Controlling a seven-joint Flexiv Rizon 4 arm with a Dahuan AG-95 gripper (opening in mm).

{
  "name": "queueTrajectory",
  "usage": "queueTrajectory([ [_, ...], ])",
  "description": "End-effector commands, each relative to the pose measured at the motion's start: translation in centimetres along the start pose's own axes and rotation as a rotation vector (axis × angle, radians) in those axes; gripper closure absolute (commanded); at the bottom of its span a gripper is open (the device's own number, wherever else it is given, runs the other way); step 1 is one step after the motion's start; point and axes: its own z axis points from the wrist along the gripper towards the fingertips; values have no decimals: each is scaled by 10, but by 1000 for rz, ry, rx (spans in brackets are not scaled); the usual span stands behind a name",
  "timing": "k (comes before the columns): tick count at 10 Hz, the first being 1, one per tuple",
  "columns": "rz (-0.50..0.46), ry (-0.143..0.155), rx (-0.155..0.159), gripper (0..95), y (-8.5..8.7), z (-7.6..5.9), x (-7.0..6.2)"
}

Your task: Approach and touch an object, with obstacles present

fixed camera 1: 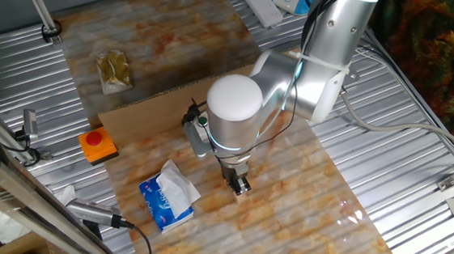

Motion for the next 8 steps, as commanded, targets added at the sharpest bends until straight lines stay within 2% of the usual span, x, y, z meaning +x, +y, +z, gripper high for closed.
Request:
queueTrajectory([
  [1,-52,-5,-10,950,0,1,0],
  [2,-67,-5,-21,950,0,1,0],
  [8,-75,8,-14,950,1,2,3],
])
